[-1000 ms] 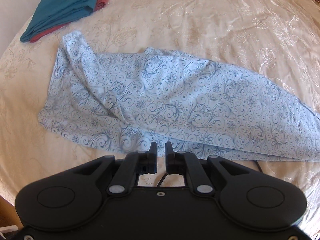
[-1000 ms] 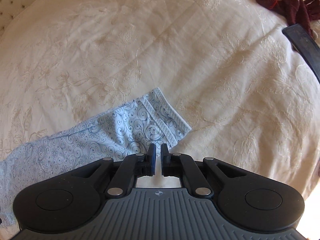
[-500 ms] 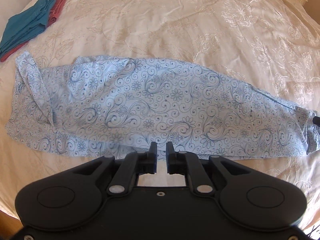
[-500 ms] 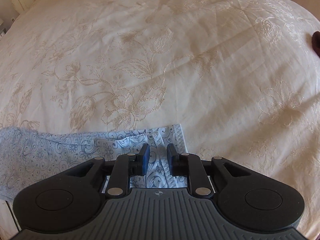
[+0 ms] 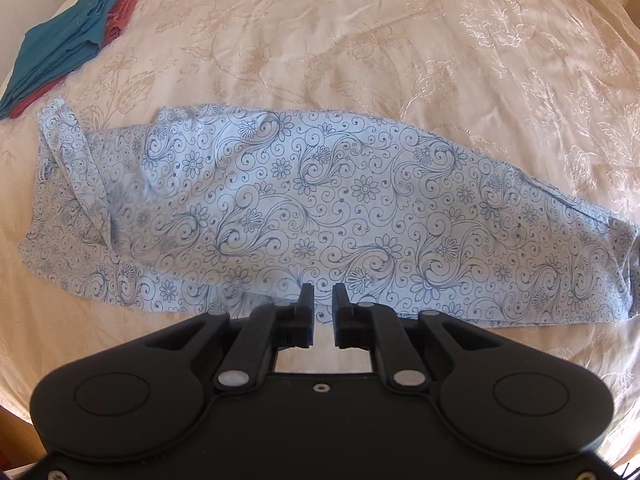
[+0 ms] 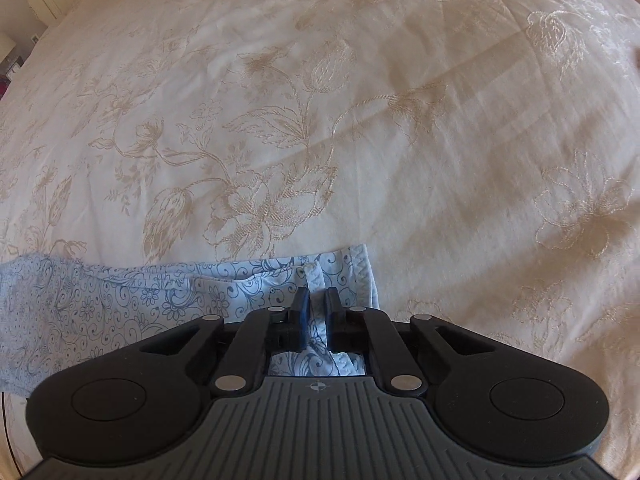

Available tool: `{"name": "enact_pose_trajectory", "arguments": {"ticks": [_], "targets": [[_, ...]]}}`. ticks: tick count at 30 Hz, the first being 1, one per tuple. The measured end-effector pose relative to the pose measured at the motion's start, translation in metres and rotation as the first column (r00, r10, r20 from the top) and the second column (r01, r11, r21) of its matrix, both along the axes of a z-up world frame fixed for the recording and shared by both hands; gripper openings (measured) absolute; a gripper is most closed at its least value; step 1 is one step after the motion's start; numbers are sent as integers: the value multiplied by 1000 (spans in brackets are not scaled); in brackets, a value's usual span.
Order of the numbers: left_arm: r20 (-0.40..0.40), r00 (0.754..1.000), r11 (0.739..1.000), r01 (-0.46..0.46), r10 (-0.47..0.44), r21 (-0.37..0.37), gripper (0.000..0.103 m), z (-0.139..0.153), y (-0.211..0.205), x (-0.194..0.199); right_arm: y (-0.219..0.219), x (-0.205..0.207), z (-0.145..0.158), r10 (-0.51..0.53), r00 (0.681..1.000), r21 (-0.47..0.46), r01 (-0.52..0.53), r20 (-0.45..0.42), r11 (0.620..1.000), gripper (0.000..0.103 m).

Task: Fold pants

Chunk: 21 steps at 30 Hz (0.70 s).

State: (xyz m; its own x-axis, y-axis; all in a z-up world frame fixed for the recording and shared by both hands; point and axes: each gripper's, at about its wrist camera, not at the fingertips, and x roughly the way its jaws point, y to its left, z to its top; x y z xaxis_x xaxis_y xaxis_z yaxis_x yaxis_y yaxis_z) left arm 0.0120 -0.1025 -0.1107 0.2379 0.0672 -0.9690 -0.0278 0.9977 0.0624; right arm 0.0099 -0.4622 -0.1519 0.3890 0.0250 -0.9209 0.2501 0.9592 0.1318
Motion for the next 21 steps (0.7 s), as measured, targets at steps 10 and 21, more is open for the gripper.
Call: {"name": "enact_pose_trajectory", "arguments": {"ticks": [10,21], "targets": [[23,1000,1000,-19,19,6,17,5,15,12,-7,3,-3,-15,1000,-117,12,-23,993,6],[96,989,993,-115,113,15,35,32,66,18,2,5,-8,-48,998,-206,38,-47,978,5]]}}
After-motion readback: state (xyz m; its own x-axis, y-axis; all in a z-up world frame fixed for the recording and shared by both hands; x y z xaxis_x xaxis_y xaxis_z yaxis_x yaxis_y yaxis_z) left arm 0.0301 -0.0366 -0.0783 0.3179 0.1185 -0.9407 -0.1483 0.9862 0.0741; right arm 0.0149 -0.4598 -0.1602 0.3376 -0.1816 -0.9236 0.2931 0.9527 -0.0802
